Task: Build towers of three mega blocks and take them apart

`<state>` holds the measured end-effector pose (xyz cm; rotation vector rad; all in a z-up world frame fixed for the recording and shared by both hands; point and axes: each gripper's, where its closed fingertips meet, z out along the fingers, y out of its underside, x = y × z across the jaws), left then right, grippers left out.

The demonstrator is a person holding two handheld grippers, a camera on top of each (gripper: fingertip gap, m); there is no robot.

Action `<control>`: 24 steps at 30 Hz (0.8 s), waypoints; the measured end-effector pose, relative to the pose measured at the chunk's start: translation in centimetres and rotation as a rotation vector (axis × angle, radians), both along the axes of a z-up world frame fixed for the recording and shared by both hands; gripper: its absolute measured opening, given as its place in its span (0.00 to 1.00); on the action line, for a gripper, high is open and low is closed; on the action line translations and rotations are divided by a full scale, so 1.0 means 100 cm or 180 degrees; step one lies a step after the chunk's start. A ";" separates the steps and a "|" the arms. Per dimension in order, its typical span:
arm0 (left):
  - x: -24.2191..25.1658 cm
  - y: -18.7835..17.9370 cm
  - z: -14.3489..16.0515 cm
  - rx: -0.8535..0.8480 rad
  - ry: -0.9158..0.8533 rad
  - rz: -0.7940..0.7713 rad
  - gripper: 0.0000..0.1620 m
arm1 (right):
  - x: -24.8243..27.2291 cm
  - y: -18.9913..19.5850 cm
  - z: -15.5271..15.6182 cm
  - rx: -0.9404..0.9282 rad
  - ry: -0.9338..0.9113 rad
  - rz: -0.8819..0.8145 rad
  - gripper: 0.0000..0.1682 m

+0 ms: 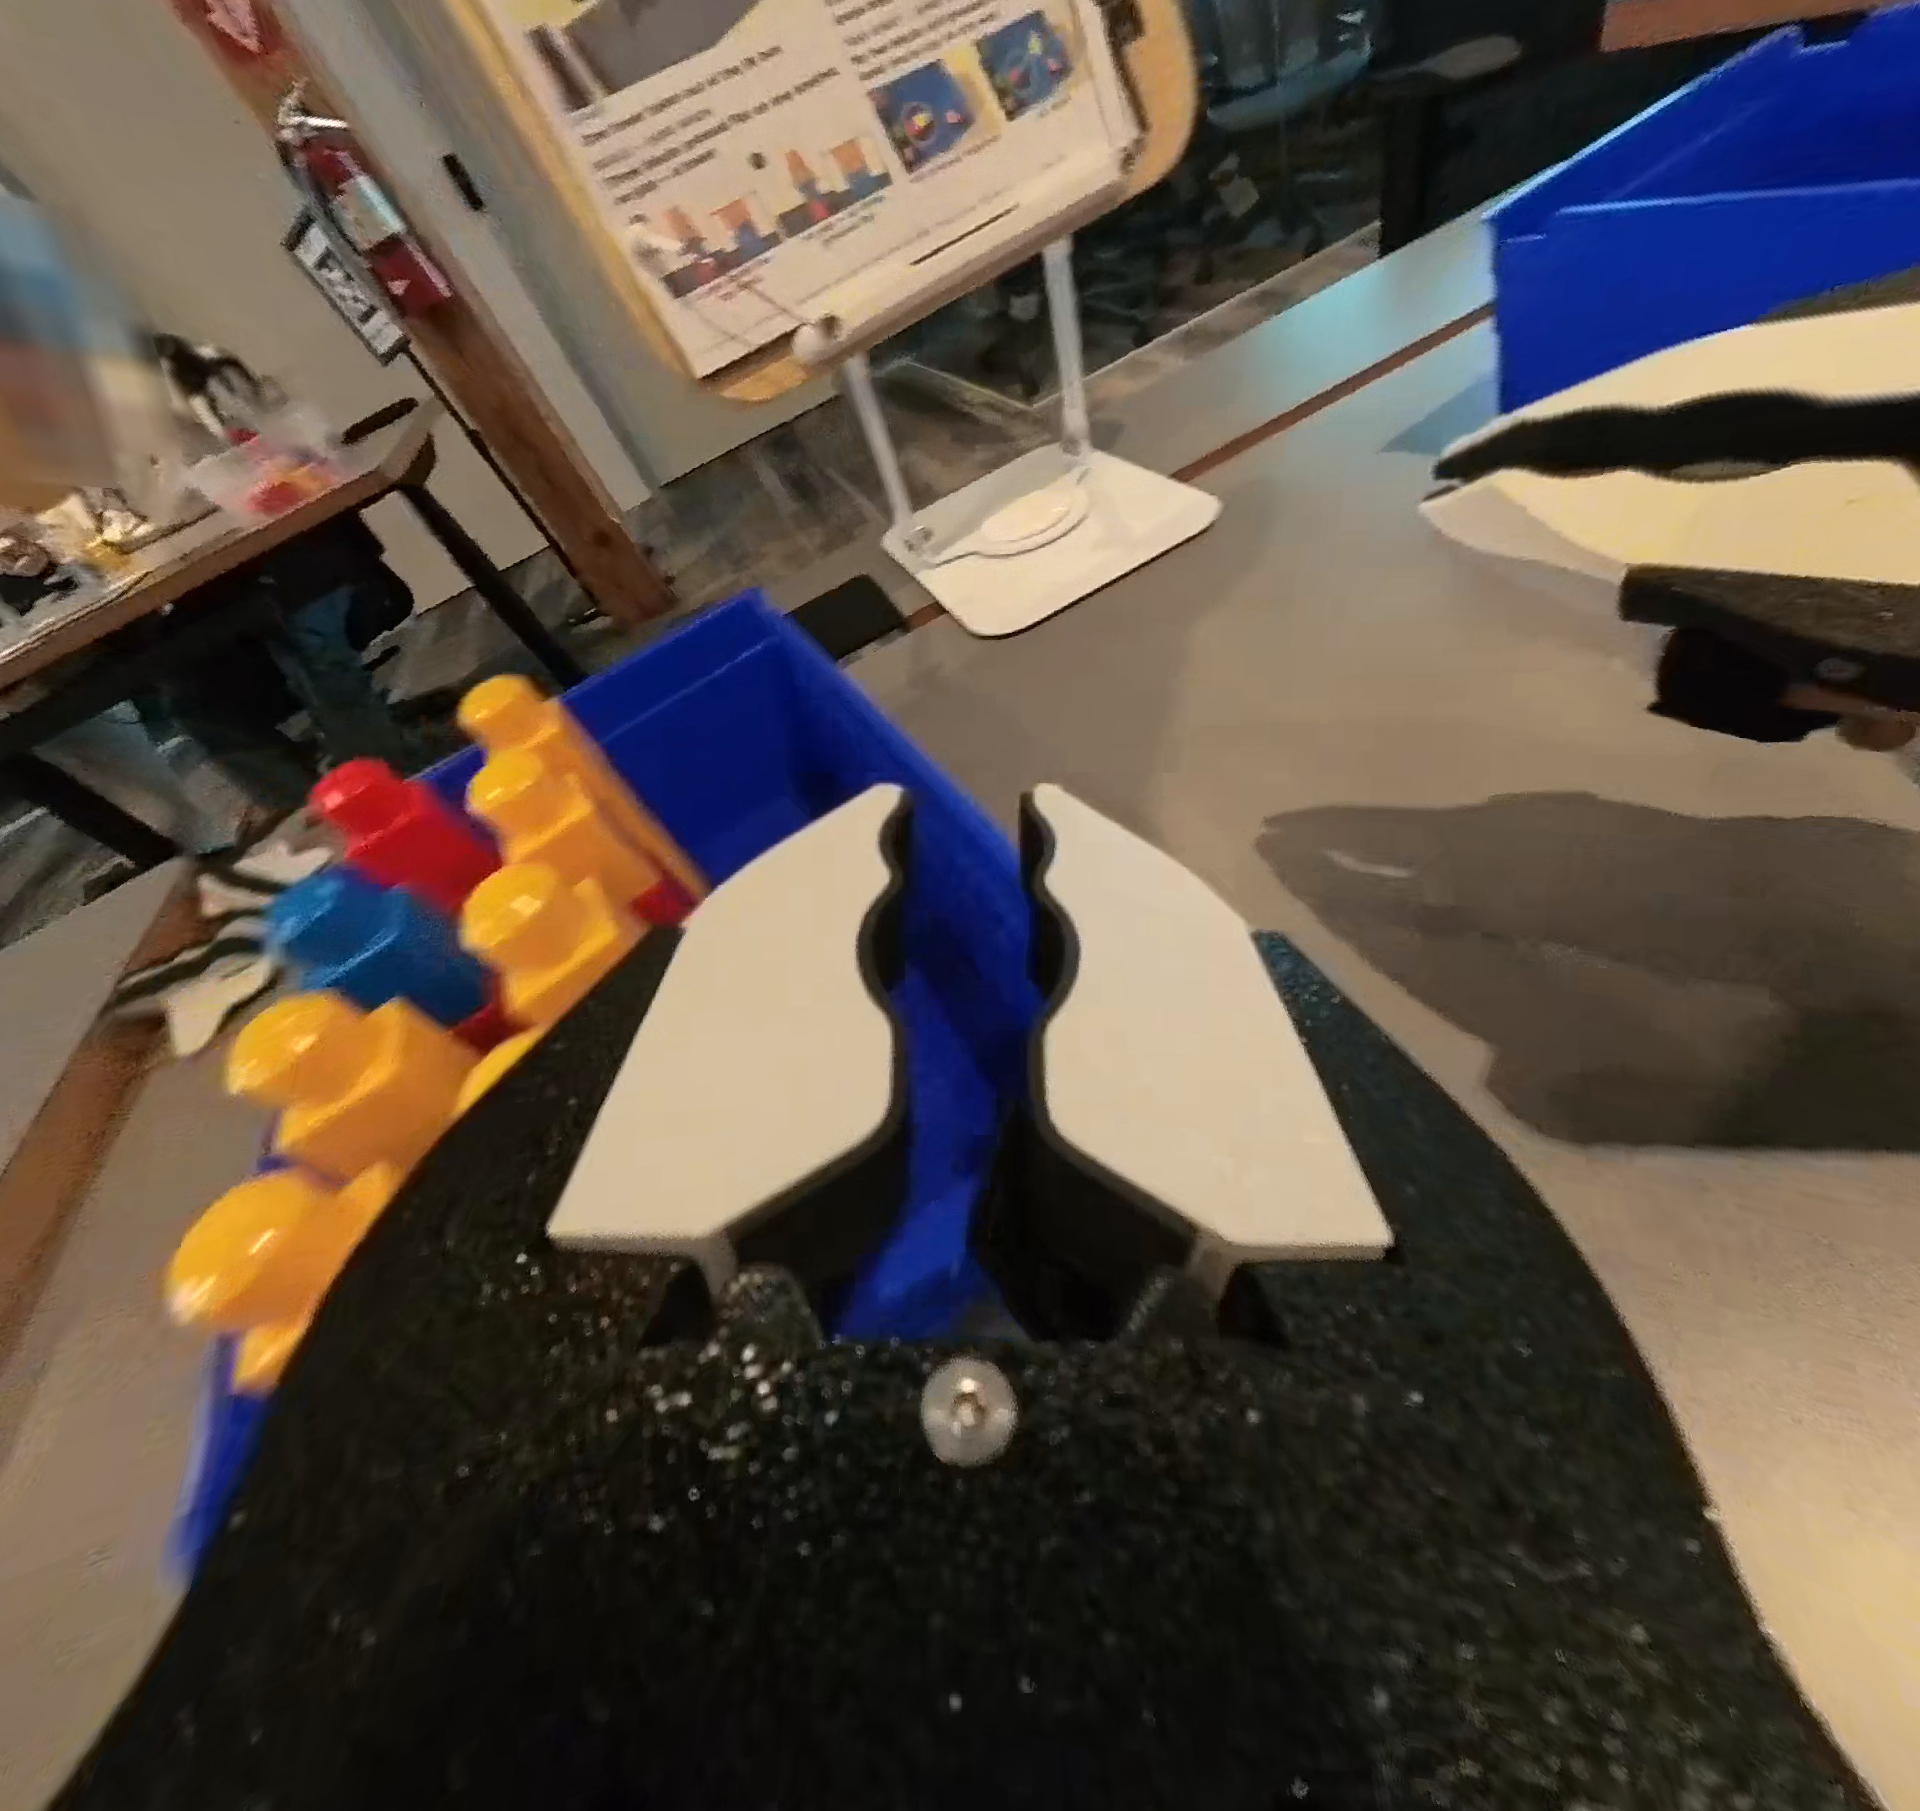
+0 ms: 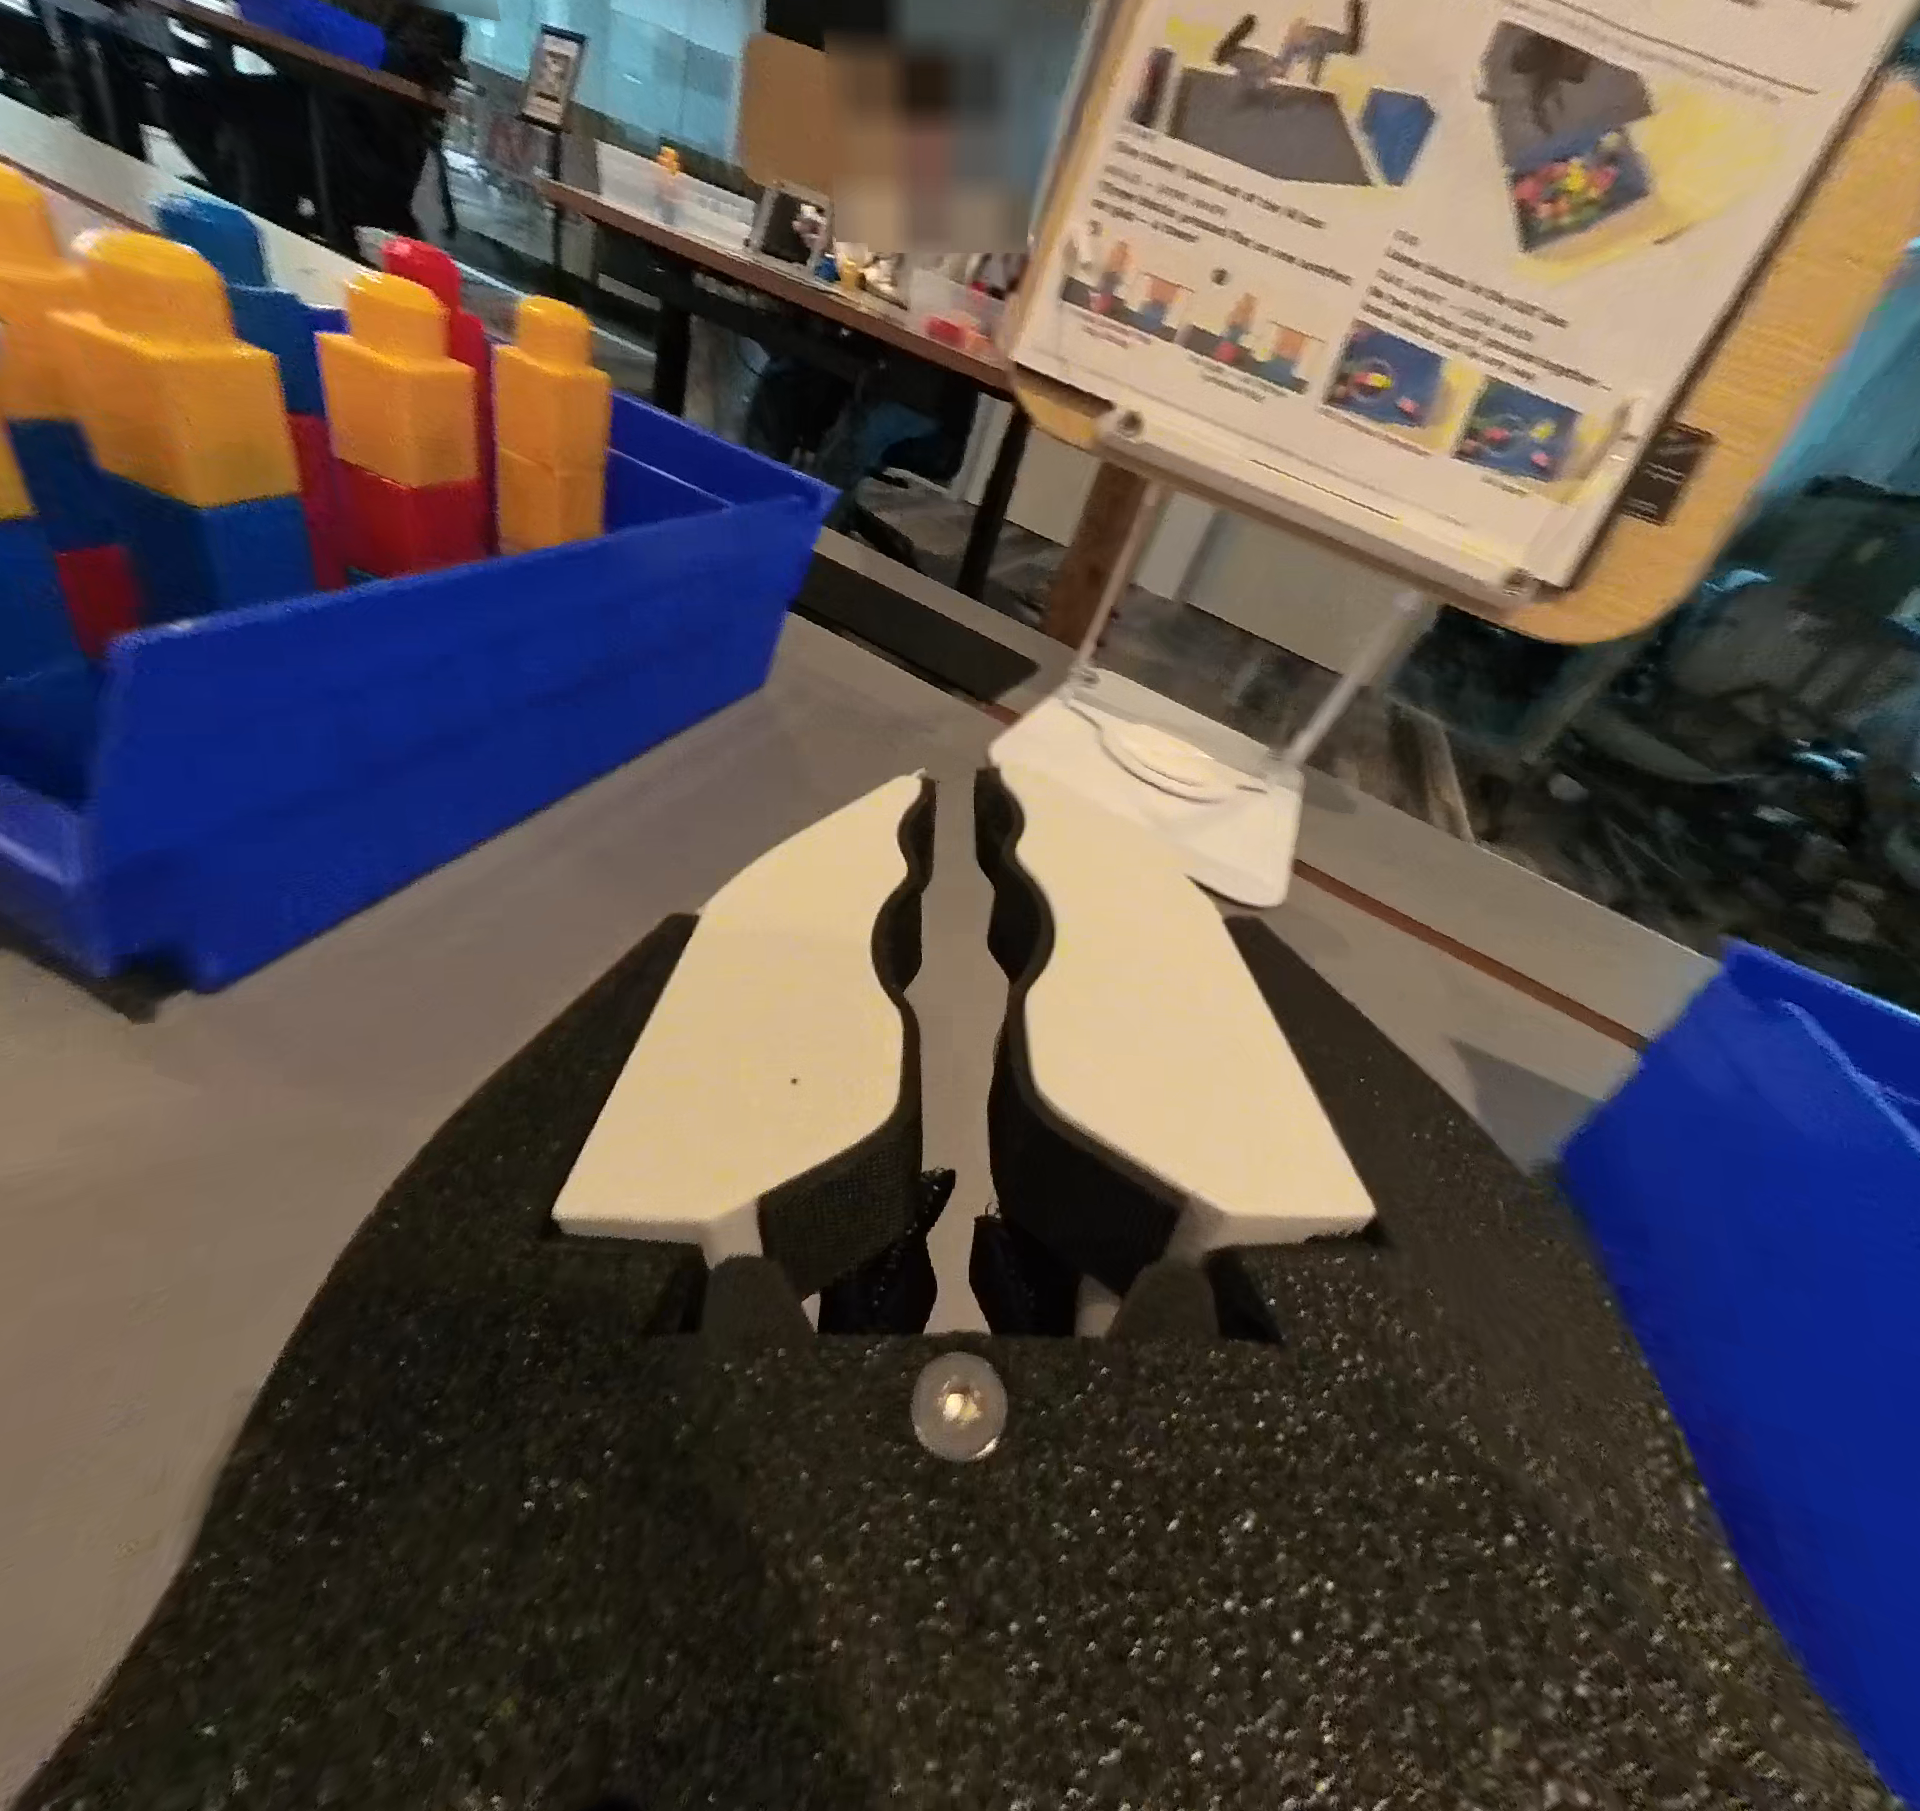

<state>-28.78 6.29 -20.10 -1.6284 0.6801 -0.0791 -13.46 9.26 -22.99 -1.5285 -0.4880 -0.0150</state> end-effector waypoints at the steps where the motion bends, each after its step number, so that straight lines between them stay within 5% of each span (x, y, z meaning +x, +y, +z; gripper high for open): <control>1: -0.013 -0.002 0.001 0.0014 -0.0030 0.0082 0.08 | -0.009 0.003 -0.002 -0.0023 0.0007 0.0083 0.04; 4: -0.055 -0.009 0.003 0.0026 -0.0151 0.0371 0.01 | -0.038 0.011 -0.008 -0.0088 -0.0015 0.0317 0.04; 12: -0.146 -0.026 0.003 0.0015 -0.0312 0.1127 0.00 | -0.098 0.050 -0.042 -0.0520 -0.0164 0.0594 0.04; 24: -0.179 -0.026 -0.011 -0.0147 -0.0248 0.1399 0.00 | -0.135 0.074 -0.060 -0.0664 -0.0137 0.0776 0.03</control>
